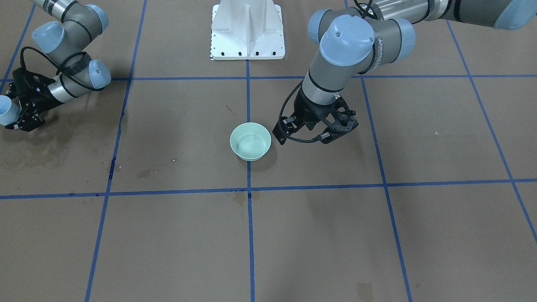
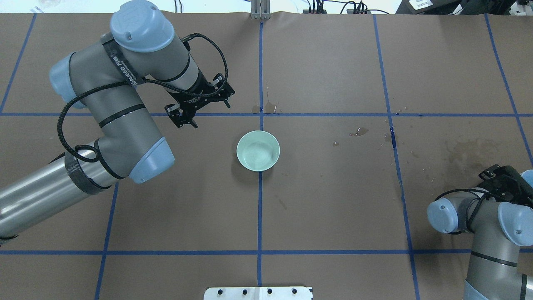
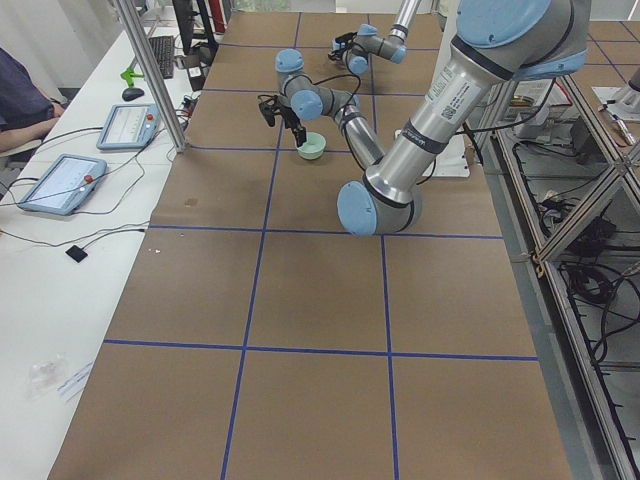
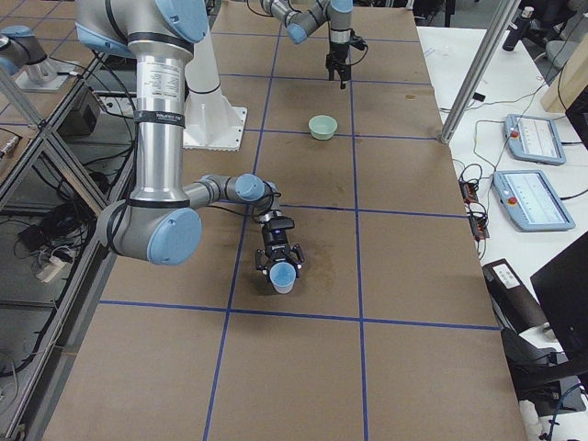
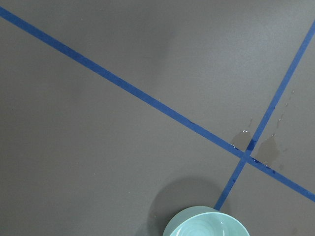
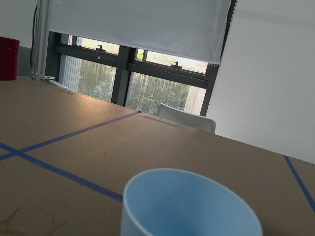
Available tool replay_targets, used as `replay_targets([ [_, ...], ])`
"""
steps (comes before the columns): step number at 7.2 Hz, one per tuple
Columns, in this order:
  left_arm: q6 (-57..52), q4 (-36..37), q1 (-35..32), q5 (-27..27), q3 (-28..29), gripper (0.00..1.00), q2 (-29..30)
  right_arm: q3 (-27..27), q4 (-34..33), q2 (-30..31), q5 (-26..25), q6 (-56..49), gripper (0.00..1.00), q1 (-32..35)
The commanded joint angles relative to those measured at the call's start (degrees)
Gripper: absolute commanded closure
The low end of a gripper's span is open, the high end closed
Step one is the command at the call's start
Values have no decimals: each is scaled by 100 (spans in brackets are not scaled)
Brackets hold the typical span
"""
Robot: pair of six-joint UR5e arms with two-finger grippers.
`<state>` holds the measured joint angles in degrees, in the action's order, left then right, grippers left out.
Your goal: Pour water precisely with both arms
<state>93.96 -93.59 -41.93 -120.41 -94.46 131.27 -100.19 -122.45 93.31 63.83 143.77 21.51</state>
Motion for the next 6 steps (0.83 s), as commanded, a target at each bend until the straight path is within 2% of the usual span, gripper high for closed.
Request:
replay_targets([
  [1, -26, -1, 0, 0, 16, 0, 12, 209, 37, -23, -29, -7, 1, 11],
  [3, -18, 8, 0, 0, -28, 0, 30, 202, 37, -5, -29, -15, 2, 29],
  [4, -26, 8, 0, 0, -28, 0, 30, 210, 202, 3, -29, -15, 11, 37],
  [5, -27, 8, 0, 0, -28, 0, 30, 219, 282, 3, -37, 11, 48, 90],
  [6, -27, 8, 0, 0, -28, 0, 39, 219, 283, 30, -46, 11, 99, 90],
])
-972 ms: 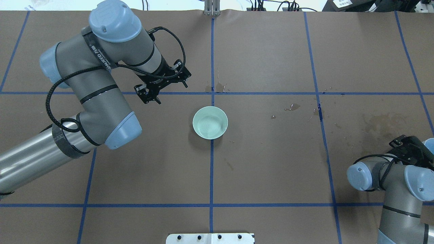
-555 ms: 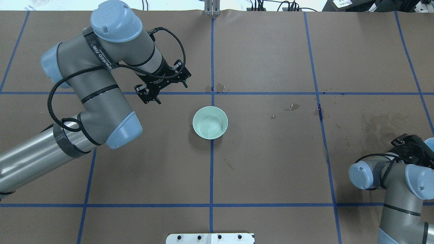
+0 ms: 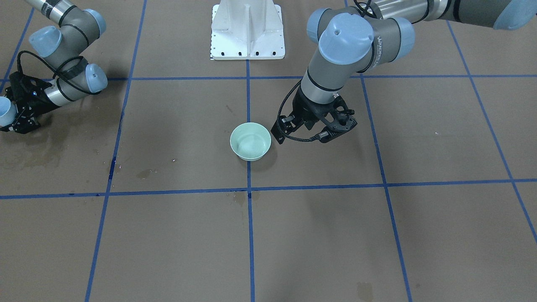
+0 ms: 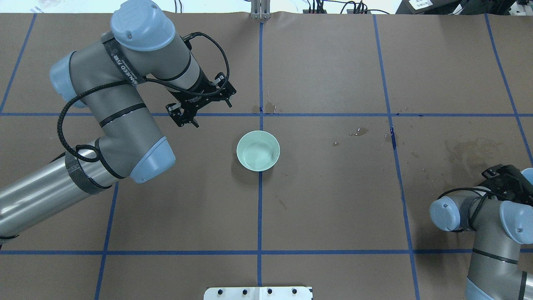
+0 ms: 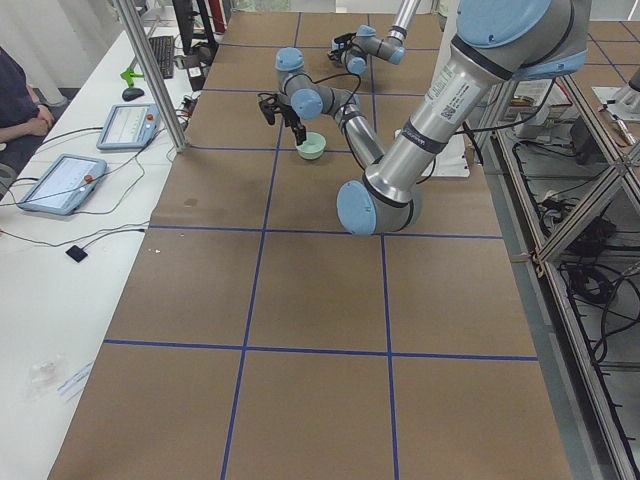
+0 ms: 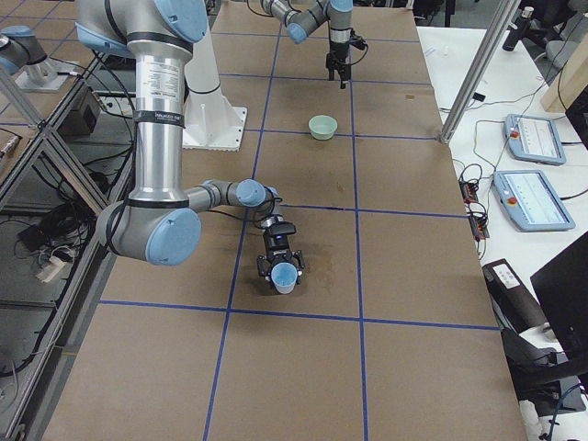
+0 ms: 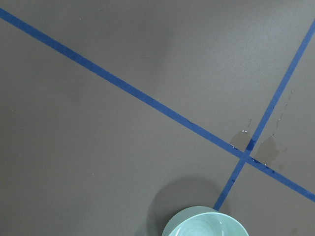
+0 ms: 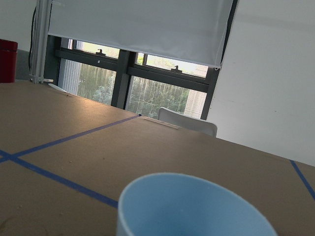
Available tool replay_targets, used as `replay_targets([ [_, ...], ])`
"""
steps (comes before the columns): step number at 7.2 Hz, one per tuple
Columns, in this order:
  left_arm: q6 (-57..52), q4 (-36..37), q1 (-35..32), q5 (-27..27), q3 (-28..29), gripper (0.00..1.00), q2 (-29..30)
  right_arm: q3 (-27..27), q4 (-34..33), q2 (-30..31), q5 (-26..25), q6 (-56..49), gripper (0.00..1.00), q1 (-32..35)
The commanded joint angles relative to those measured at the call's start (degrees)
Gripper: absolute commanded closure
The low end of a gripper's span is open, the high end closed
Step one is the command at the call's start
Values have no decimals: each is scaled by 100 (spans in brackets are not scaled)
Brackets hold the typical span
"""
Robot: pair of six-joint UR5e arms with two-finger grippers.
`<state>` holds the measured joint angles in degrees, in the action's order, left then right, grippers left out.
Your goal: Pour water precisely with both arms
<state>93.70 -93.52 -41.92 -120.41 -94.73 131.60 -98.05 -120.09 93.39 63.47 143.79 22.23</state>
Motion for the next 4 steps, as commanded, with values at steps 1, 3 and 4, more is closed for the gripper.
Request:
replay_targets([
  [1, -1, 0, 0, 0, -10, 0, 6, -30, 47, 30, -10, -61, 100, 71],
  [3, -1, 0, 0, -9, -28, 0, 15, -353, 47, 30, -10, -1137, 100, 464],
  [4, -1, 0, 0, -9, -36, 0, 24, -538, 73, 4, -132, -1273, 100, 902],
])
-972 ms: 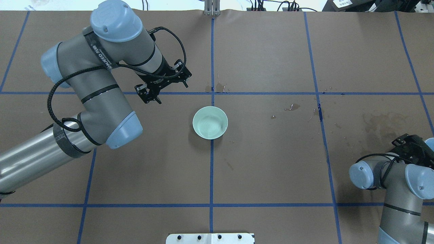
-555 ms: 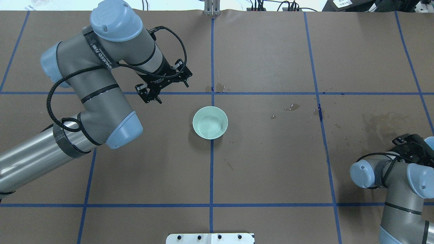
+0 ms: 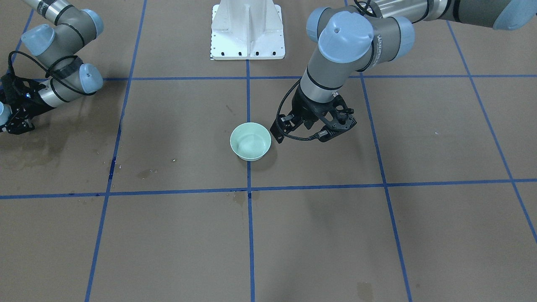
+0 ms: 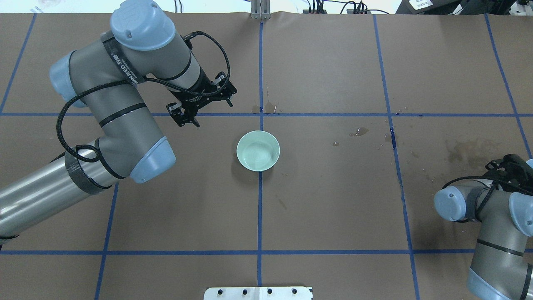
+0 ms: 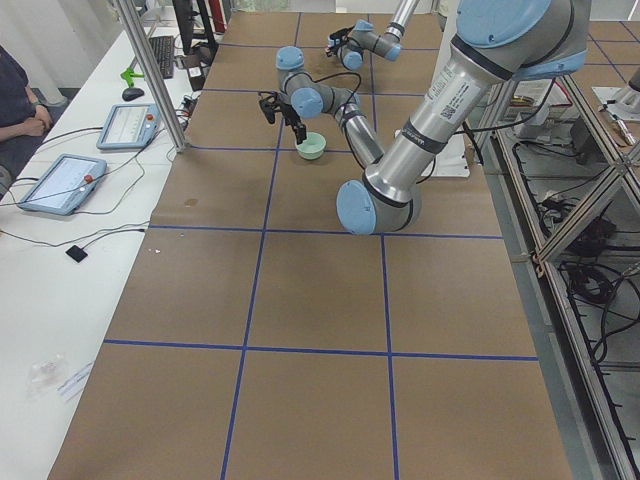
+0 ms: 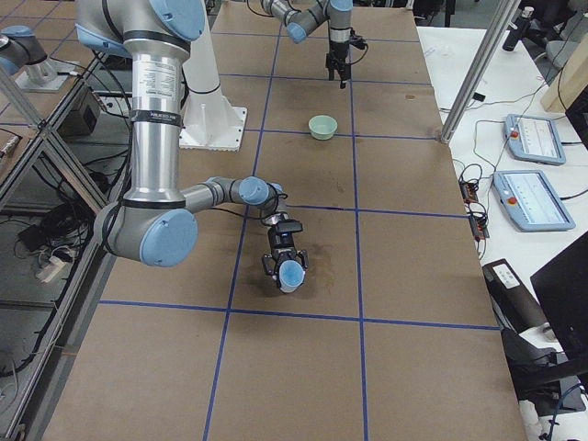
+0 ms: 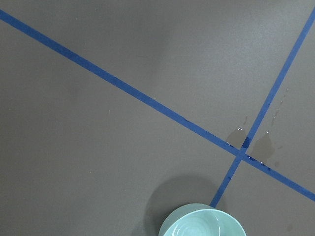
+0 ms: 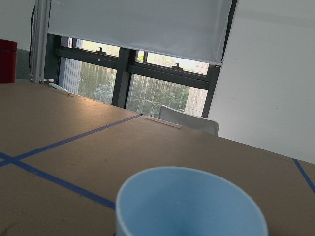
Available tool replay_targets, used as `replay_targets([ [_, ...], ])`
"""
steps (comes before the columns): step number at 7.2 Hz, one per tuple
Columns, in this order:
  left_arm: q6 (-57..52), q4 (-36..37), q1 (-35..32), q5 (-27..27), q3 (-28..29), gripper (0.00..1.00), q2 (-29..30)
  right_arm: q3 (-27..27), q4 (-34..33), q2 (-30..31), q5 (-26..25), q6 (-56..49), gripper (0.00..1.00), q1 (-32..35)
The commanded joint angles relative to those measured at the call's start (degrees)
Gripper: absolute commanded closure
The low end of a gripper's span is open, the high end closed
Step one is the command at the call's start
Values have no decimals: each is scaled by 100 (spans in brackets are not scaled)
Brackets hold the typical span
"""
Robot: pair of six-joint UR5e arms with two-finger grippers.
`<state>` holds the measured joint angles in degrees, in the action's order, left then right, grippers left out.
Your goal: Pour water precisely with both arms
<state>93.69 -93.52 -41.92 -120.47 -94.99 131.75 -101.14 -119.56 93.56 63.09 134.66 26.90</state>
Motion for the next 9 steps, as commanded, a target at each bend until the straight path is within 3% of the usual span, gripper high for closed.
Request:
replay_targets([
  [1, 0, 0, 0, -3, -19, 0, 0, -492, 351, -13, -373, -1180, 100, 769],
  [4, -384, 0, -148, 6, -256, 0, -44, -835, 2106, -13, -385, -4411, 100, 1920],
  [6, -1452, 785, -429, 32, -632, 0, -53, -829, 3896, -101, -332, -6216, 100, 2292],
  [7, -1929, 1200, -561, 49, -826, 0, -62, -820, 4575, -301, -88, -6659, 100, 2371],
  [9, -2344, 1230, -790, 67, -942, 0, -386, -750, 5563, -679, 421, -6777, 100, 2364],
])
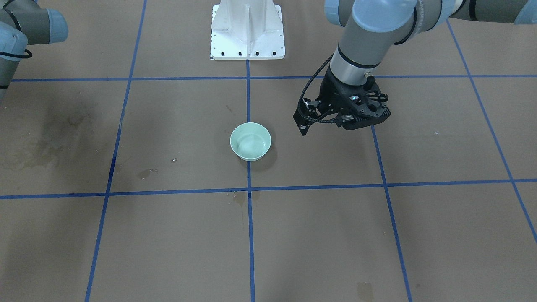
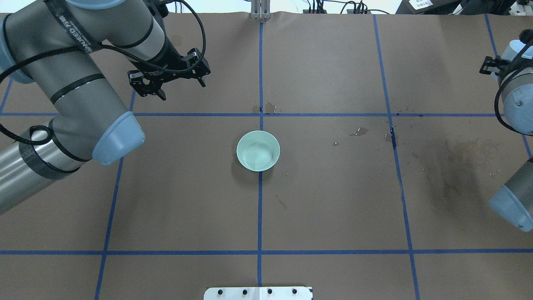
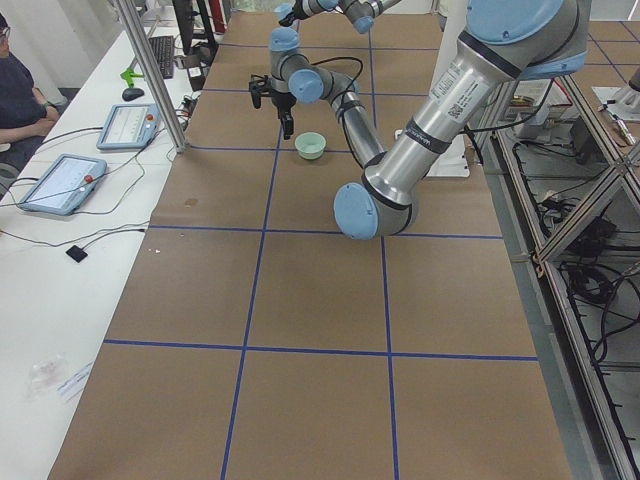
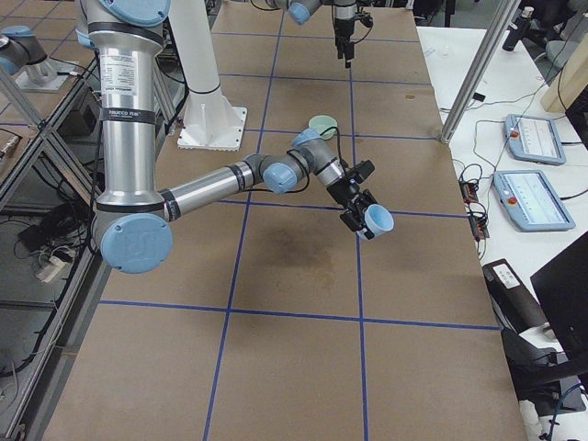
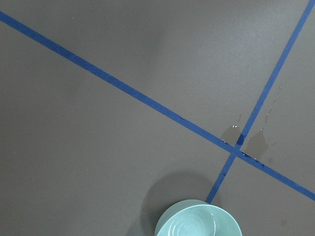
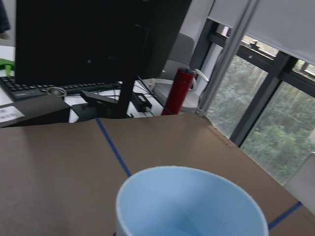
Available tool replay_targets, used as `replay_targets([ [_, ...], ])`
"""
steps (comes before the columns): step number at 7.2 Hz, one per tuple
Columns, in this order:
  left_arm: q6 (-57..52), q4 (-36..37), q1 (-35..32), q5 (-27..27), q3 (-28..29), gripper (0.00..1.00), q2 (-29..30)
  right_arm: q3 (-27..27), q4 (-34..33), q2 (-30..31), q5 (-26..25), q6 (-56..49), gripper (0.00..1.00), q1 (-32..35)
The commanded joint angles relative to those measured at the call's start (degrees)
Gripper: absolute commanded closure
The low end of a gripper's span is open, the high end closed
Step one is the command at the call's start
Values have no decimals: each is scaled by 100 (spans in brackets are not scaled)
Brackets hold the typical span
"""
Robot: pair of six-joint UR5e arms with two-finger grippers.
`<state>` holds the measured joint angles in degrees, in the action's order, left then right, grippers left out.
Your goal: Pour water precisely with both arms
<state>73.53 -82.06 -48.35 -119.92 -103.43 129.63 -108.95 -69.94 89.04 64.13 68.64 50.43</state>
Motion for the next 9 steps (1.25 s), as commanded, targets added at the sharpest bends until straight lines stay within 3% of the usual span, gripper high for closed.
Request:
replay_targets([
  [1, -496, 76, -175, 22, -142, 0, -314, 32, 639, -482, 842, -323, 100, 10],
  [4, -621, 67, -289, 13, -142, 0, -429, -171, 1024, -975, 1661, -1133, 100, -269],
  [7, -821, 76, -455, 13, -160, 0, -534, -48, 2391, -1170, 1882, -3071, 100, -946],
  [8, -1171, 76, -604, 4, -238, 0, -727, 48, 2528, -1205, 2276, -3128, 100, -1069],
  [9, -1409, 85, -736, 4, -317, 0, -876, 49, 2529, -1344, 2245, -3163, 100, -1375],
])
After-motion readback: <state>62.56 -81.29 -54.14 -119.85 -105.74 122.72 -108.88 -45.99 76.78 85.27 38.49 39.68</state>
